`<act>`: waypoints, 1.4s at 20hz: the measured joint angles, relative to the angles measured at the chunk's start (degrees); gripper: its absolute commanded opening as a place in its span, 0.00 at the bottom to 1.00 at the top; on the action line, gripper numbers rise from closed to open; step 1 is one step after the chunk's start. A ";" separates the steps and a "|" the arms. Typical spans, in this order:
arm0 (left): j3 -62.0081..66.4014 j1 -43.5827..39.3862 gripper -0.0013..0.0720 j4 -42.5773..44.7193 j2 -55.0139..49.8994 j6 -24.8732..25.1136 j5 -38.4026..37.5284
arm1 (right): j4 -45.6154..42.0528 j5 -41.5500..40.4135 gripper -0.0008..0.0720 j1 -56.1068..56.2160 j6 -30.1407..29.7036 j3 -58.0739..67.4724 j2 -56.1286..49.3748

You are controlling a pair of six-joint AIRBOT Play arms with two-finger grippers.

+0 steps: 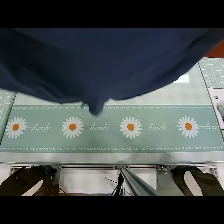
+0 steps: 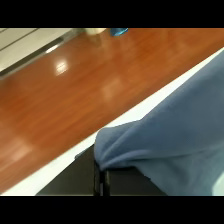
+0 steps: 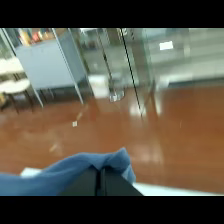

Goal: Fold the shirts.

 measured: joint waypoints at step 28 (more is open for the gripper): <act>-35.93 0.00 0.18 -20.57 -35.65 -5.97 12.22 | -32.28 20.20 0.21 5.84 11.37 7.34 -51.28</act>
